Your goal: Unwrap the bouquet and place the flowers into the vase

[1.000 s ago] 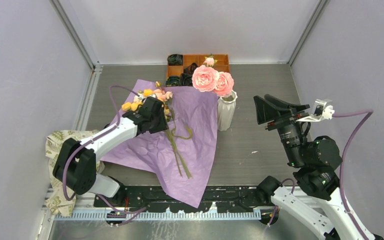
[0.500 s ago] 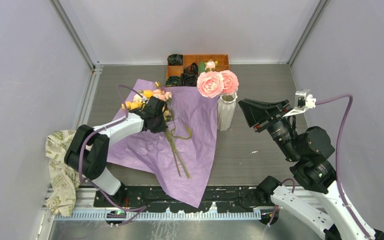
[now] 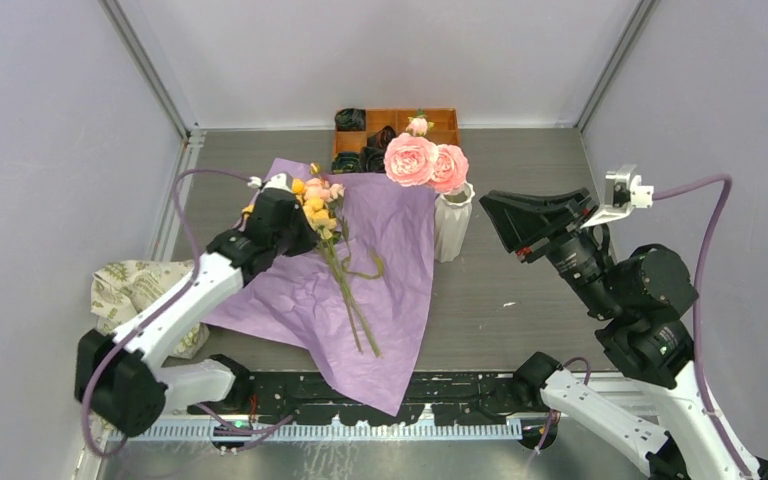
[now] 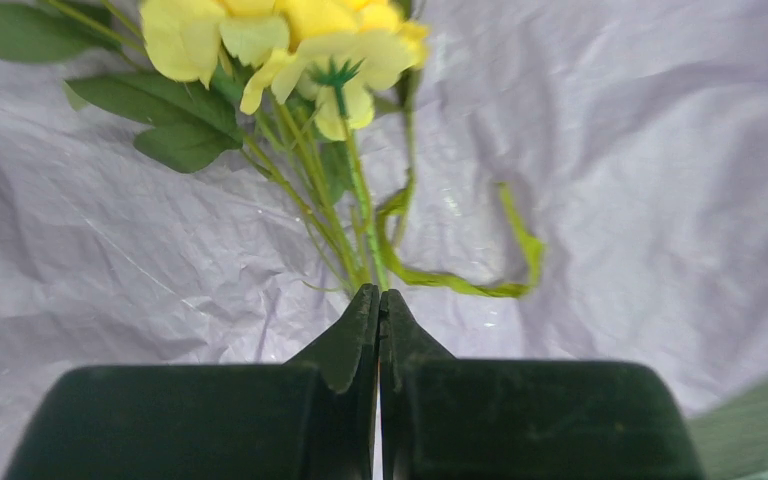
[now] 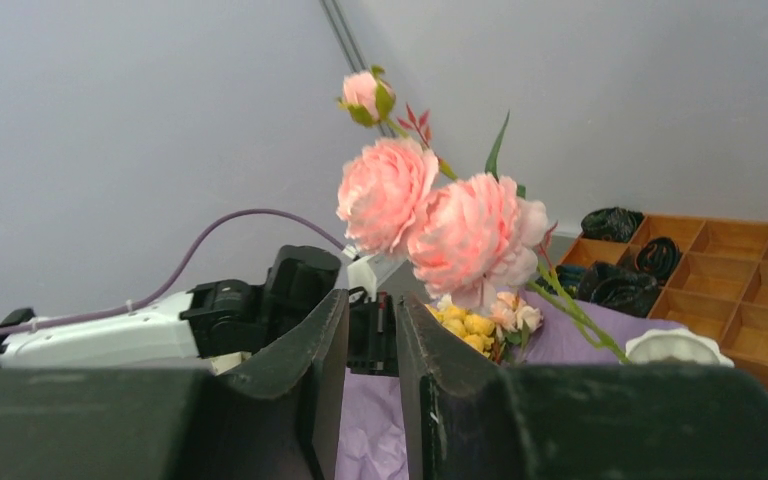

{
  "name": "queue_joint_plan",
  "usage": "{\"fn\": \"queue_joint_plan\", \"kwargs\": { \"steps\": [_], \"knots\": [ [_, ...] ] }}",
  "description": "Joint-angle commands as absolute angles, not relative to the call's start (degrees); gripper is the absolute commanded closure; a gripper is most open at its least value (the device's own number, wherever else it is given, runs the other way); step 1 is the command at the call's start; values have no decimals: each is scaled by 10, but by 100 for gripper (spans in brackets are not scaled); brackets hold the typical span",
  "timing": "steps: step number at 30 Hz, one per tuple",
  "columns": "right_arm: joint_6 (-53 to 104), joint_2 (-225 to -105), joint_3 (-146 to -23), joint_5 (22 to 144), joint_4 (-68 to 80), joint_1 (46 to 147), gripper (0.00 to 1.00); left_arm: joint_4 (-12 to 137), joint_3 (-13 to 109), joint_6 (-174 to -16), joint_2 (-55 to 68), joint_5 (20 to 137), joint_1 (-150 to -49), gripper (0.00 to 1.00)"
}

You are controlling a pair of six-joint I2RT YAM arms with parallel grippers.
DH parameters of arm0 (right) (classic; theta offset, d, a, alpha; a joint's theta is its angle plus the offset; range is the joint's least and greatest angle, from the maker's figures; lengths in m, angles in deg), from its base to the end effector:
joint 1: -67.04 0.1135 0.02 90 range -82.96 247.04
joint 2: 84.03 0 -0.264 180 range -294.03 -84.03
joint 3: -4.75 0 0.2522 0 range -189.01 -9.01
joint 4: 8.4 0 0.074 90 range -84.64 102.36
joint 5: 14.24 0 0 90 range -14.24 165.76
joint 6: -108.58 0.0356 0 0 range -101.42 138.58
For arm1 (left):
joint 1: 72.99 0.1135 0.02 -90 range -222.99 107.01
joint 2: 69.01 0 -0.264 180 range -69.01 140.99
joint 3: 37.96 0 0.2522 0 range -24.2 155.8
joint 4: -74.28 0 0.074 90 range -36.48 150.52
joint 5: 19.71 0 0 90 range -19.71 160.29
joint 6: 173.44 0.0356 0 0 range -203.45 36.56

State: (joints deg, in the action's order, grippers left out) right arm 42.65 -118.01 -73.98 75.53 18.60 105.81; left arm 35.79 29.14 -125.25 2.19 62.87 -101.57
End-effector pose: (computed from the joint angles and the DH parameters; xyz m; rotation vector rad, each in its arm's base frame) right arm 0.0660 0.0528 0.4720 -0.1651 1.3080 0.9394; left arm 0.2366 -0.1237 0.2714 -0.3376 2.3298 -0.4708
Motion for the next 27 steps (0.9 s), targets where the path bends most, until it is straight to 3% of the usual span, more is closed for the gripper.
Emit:
{"fn": "queue_joint_plan", "kwargs": {
  "steps": [1, 6, 11, 15, 20, 27],
  "knots": [
    [400, -1212, -800, 776, 193, 1057, 69, 311, 313, -1239, -71, 602, -1013, 100],
    [404, -1274, -862, 802, 249, 1057, 66, 244, 331, -1236, -133, 557, -1012, 97],
    [413, -1344, -915, 844, 284, 1062, 66, 211, 334, -1251, -190, 519, -1012, 87],
    [384, -1373, -952, 822, 288, 1108, 64, 201, 340, -1249, -221, 489, -1012, 79],
    [340, -1472, -1091, 773, 363, 1170, 63, 179, 355, -1244, -222, 476, -1012, 79],
    [210, -1633, -1243, 551, 452, 1420, 60, 151, 368, -1246, -248, 434, -1012, 78]
  ]
}}
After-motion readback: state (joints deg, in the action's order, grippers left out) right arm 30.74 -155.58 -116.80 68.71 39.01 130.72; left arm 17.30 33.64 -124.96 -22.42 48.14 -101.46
